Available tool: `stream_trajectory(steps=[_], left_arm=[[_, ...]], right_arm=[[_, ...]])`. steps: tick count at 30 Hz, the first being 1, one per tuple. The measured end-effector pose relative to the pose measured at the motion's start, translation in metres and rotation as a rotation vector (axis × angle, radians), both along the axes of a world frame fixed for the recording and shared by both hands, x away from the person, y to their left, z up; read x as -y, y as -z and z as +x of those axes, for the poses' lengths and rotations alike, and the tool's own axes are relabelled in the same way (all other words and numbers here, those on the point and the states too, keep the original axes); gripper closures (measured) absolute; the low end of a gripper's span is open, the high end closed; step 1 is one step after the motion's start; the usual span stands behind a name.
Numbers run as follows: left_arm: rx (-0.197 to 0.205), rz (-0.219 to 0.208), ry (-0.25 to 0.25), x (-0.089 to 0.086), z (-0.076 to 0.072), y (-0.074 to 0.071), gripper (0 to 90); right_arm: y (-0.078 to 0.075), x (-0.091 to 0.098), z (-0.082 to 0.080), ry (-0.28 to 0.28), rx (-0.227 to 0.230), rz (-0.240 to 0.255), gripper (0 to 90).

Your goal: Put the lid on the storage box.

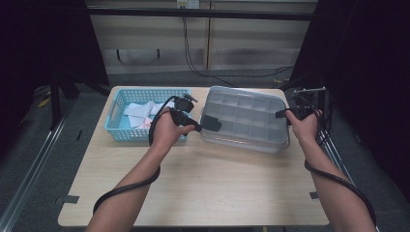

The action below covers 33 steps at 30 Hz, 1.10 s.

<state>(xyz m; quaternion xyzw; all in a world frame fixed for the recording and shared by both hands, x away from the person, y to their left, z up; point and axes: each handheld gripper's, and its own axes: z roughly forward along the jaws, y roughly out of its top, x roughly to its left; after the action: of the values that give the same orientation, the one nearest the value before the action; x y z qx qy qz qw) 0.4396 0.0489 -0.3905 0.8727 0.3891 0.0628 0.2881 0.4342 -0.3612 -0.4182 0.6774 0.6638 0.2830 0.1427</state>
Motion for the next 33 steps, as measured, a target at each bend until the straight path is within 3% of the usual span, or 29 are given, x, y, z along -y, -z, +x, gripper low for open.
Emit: stream_trajectory(steps=[5, 9, 11, 15, 18, 22, 27, 31, 33], left_arm=[[-0.033, -0.057, -0.023, 0.016, 0.018, 0.005, 39.7], [-0.058, -0.06, -0.041, 0.028, 0.027, 0.018, 37.1], [-0.064, -0.059, -0.038, 0.031, 0.029, 0.023, 35.4], [-0.077, -0.078, -0.064, 0.035, 0.031, 0.027, 28.2], [-0.099, -0.104, -0.078, 0.038, 0.032, 0.03, 26.2], [-0.106, -0.097, -0.076, 0.041, 0.033, 0.031, 21.2], [-0.16, -0.141, -0.11, 0.039, 0.032, 0.036, 19.0], [-0.177, -0.135, -0.126, 0.04, 0.027, 0.035, 19.1], [-0.19, -0.119, -0.135, 0.041, 0.024, 0.033, 19.0]], right_arm=[[0.0, 0.002, -0.003, 0.004, 0.003, 0.02, 39.9], [-0.003, 0.008, -0.009, 0.017, 0.003, 0.07, 36.4], [-0.006, 0.008, -0.013, 0.011, 0.01, 0.075, 35.9], [-0.007, 0.007, -0.017, -0.007, -0.02, 0.07, 34.0], [-0.001, 0.005, -0.018, -0.001, -0.049, 0.118, 31.2], [0.005, 0.003, -0.019, -0.004, -0.061, 0.121, 30.7], [0.01, 0.005, -0.018, 0.011, -0.082, 0.185, 29.9], [0.015, 0.011, -0.019, 0.03, -0.104, 0.294, 33.0], [0.017, 0.012, -0.02, 0.025, -0.098, 0.303, 33.3]])
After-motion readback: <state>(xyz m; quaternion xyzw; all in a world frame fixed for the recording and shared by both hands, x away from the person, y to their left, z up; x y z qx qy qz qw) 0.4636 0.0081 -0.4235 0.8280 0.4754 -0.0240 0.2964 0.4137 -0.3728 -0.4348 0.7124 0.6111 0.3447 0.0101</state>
